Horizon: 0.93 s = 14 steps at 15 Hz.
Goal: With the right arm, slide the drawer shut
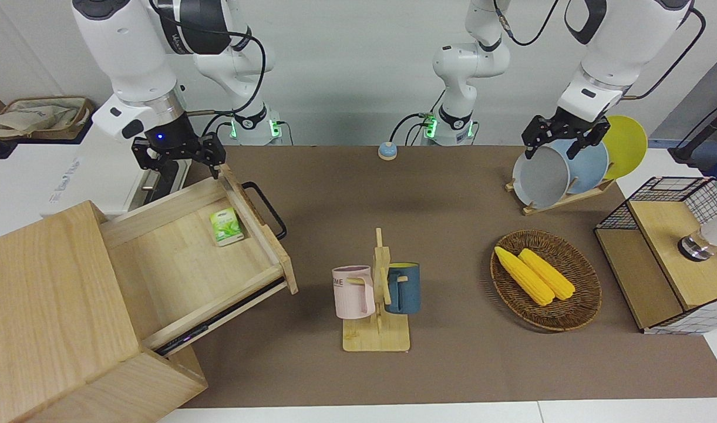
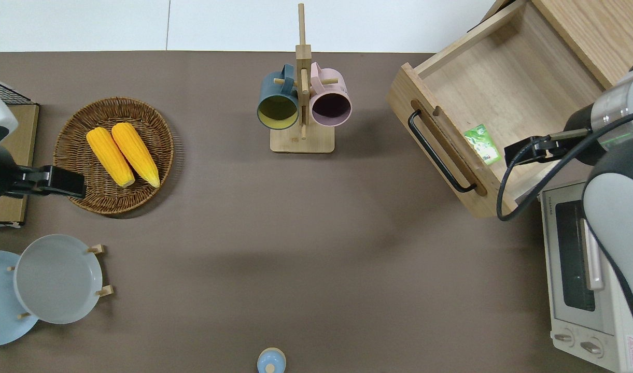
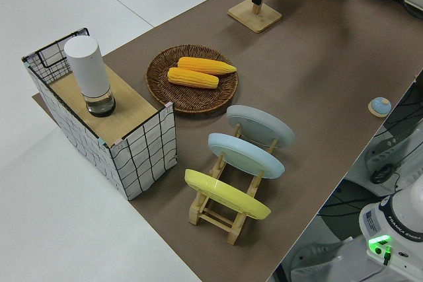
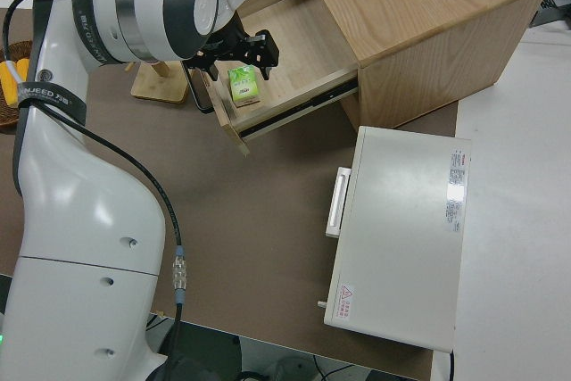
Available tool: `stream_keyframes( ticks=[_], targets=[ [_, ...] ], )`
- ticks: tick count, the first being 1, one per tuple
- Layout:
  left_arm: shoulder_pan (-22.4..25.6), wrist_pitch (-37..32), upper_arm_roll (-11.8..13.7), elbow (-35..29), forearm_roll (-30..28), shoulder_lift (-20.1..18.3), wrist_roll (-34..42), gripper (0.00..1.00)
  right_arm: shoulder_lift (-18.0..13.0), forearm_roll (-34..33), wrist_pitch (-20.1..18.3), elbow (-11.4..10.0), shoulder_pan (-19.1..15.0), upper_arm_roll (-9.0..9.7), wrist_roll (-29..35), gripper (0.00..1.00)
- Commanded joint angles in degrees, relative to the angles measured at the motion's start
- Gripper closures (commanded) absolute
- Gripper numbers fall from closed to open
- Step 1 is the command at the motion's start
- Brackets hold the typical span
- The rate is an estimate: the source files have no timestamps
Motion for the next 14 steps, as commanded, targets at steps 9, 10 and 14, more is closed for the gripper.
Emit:
stream_keyframes(
  ticks=[9, 10, 14],
  targets=[
    [0.31, -1.13, -0.40, 1.40, 0.98, 0.65, 0.47, 0.01, -1.00, 0.70, -3.23, 0.44, -0.55, -0.49, -1.29, 1.000],
    [0.31, -1.13, -0.40, 1.49, 0.98, 0.65, 0.56, 0.01, -1.00, 0.70, -3.23, 0.44, -0.47, -0.32, -1.20, 1.000],
    [0.31, -1.13, -0.40, 1.40, 0.98, 0.65, 0.56, 0.01, -3.44, 0.61, -3.32, -0.09, -0.46, -0.14, -1.11, 1.000]
  ],
)
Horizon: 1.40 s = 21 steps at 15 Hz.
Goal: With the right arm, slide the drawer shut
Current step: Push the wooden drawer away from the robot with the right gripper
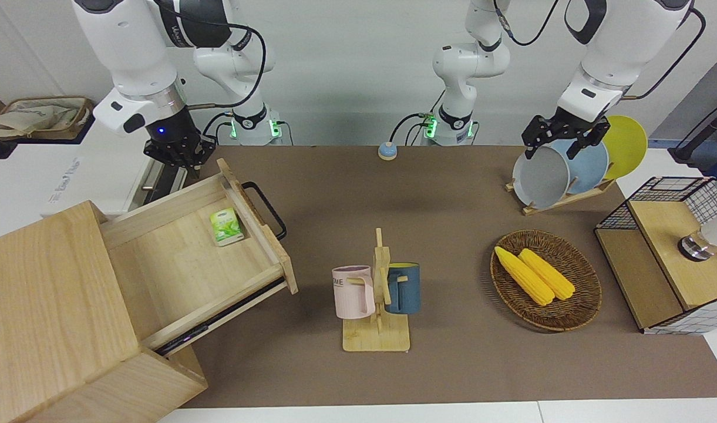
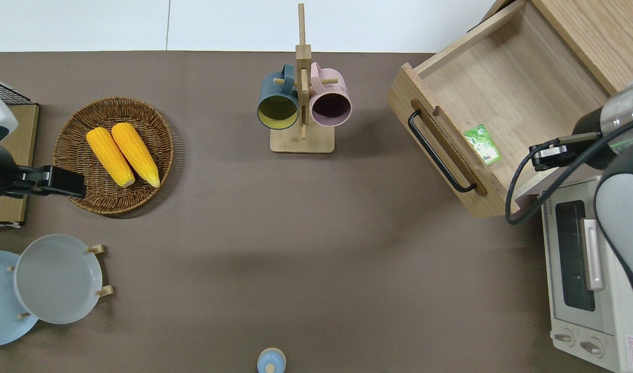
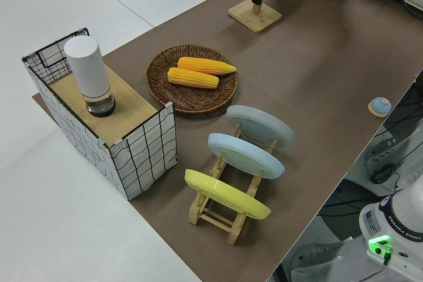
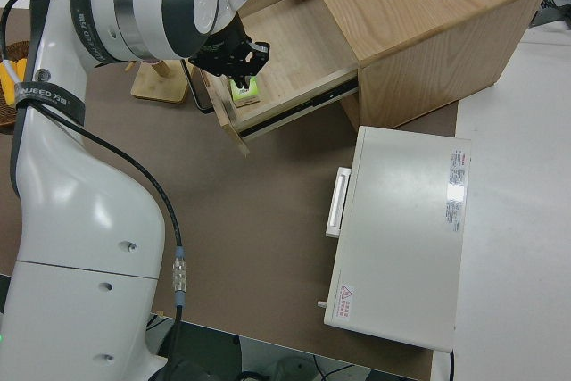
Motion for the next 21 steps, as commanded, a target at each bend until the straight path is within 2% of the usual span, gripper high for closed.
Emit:
stream_keyframes(
  ticks=[1, 4, 7, 8, 10, 13, 15, 18, 21],
  targets=[
    [0.31, -1.13, -0.40, 1.40, 0.98, 0.65, 0.56, 0.01, -3.57, 0.61, -1.11, -1.17, -0.44, 0.38, -0.88, 1.000],
    [0.31, -1.13, -0.40, 1.40, 0.98, 0.65, 0.56, 0.01, -5.06, 0.70, -2.33, -2.31, -0.53, 0.38, -0.62, 1.000],
    [0.31, -1.13, -0.40, 1.40, 0.98, 0.74, 0.56, 0.01, -9.45, 0.52, -1.72, -7.58, -0.36, 0.29, 0.09, 1.000],
    [0.31, -1.13, -0.40, 1.40, 0.98, 0.65, 0.56, 0.01, -10.42, 0.00, -1.72, -8.29, -0.27, 0.38, 0.96, 1.000],
    [0.31, -1.13, -0.40, 1.49, 0.98, 0.65, 0.56, 0.01, -11.92, -0.44, -2.25, -8.38, -0.18, 0.56, 2.28, 1.000],
    [0.31, -1.13, -0.40, 1.49, 0.98, 0.65, 0.56, 0.01, -12.71, -0.44, -2.34, -7.68, 2.97, 0.73, 7.10, 1.000],
    [0.31, -1.13, -0.40, 1.49, 0.98, 0.65, 0.56, 0.01, -12.71, -0.71, -2.25, -6.72, 6.31, 0.73, 13.68, 1.000],
    [0.31, -1.13, -0.40, 1.40, 0.98, 0.65, 0.56, 0.01, -11.93, -0.62, -1.55, -5.93, 10.44, 0.82, 21.42, 1.000],
    [0.31, -1.13, -0.40, 1.40, 0.98, 0.65, 0.56, 0.01, -9.38, -0.71, -1.11, -5.05, 12.29, 1.08, 30.30, 1.000]
  ],
)
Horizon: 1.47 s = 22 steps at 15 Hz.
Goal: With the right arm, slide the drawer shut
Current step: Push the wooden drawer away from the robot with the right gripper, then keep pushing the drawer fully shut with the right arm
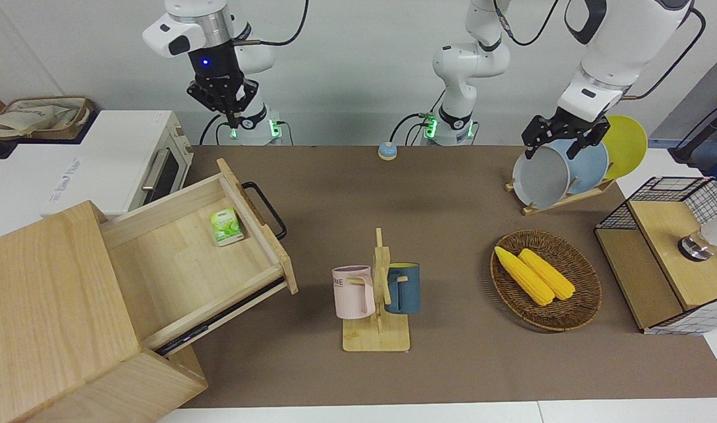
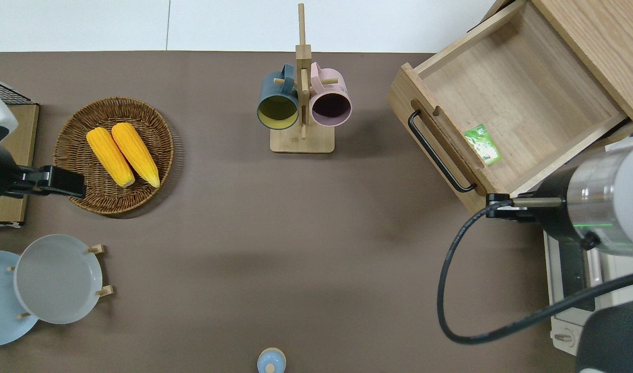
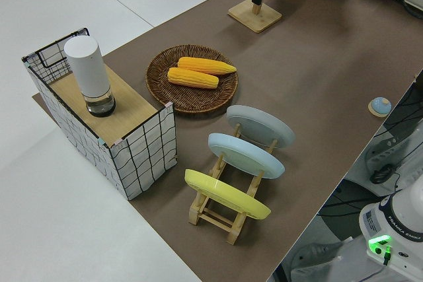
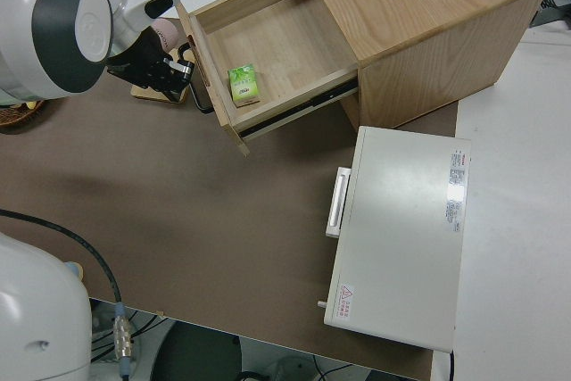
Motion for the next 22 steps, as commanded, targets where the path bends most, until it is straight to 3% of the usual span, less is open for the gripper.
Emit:
stream_keyframes(
  ticks=[1, 4, 11, 17, 22],
  targets=[
    [0.31, -1.13, -0.40, 1.40, 0.98, 0.65, 0.56, 0.01, 3.44, -0.41, 1.20, 1.28, 2.10, -0.08, 10.08, 1.000],
    [0.31, -1.13, -0.40, 1.40, 0.98, 0.65, 0.56, 0.01, 5.91, -0.50, 1.38, 2.16, 5.27, 0.01, 18.79, 1.000],
    [0.31, -1.13, -0.40, 1.49, 0.98, 0.65, 0.56, 0.01, 12.06, -0.59, 6.56, 2.08, 10.19, 0.01, 36.10, 1.000],
    [0.31, -1.13, -0.40, 1.40, 0.98, 0.65, 0.47, 0.01, 17.60, -0.41, 9.99, 1.73, 9.85, -0.17, 45.34, 1.000],
    [0.31, -1.13, -0.40, 1.40, 0.98, 0.74, 0.56, 0.01, 19.71, -0.32, 13.69, 1.29, 7.74, -0.70, 47.20, 1.000]
  ],
)
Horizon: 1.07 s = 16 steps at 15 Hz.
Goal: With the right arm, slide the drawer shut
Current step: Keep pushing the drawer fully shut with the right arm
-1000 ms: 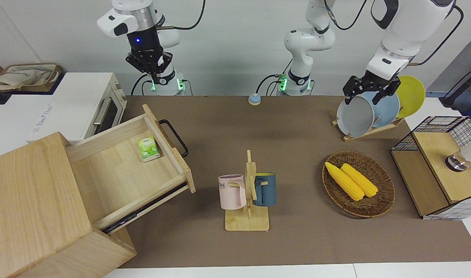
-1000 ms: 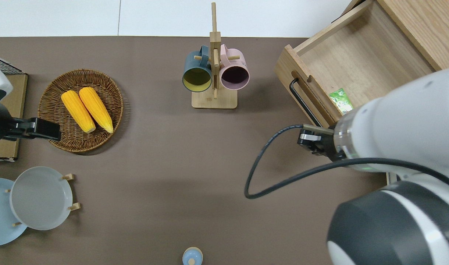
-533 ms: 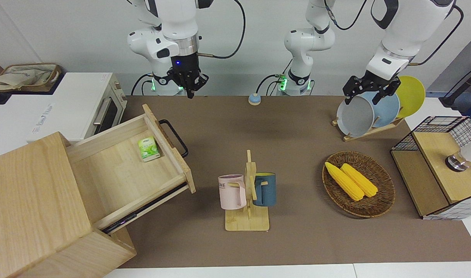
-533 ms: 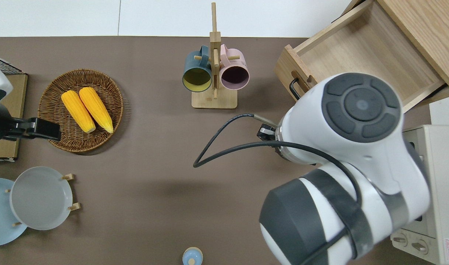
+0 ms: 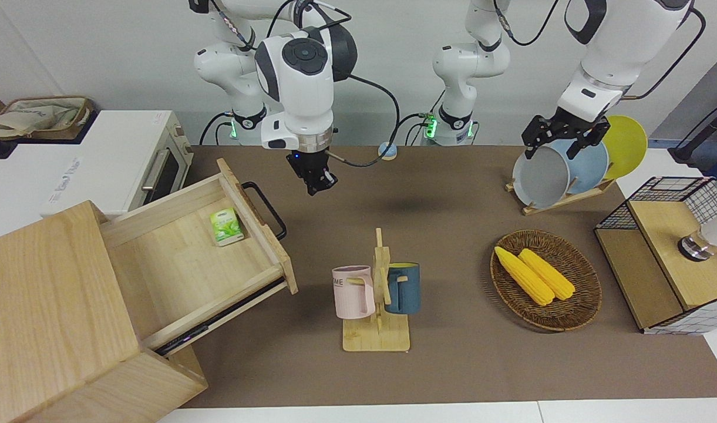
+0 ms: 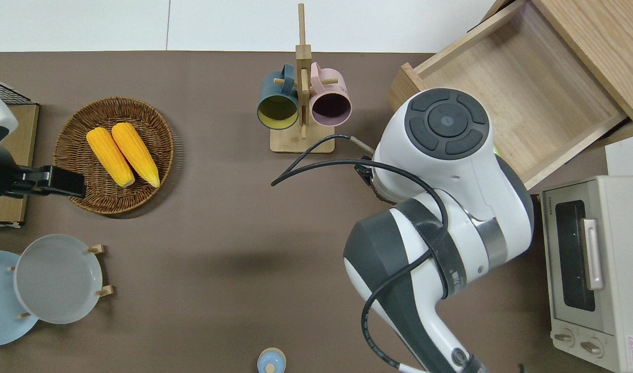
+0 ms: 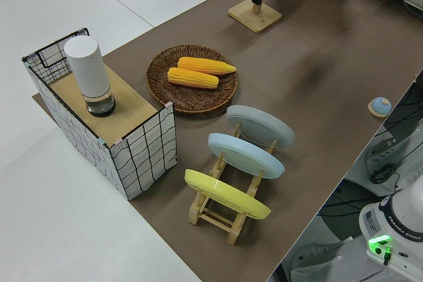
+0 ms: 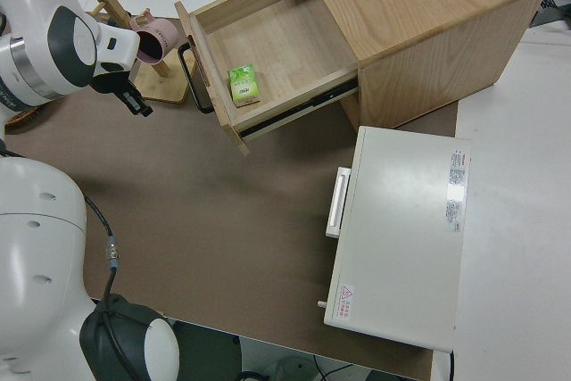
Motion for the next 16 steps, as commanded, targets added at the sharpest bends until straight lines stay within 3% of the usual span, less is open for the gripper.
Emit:
stream_keyframes(
  ticks=[1, 9, 16],
  targets=[
    [0.31, -1.13, -0.40, 1.49, 0.98, 0.65, 0.47, 0.01, 1.59, -0.41, 2.14, 0.58, -2.26, 0.18, 2.08, 1.000],
    [0.31, -1.13, -0.40, 1.40, 0.98, 0.65, 0.56, 0.01, 3.08, -0.32, 8.64, -0.30, -4.99, 0.00, 1.11, 1.000],
    [0.31, -1.13, -0.40, 1.40, 0.98, 0.65, 0.56, 0.01, 5.54, -0.41, 9.09, 0.31, -7.10, 0.00, -3.80, 1.000]
  ],
)
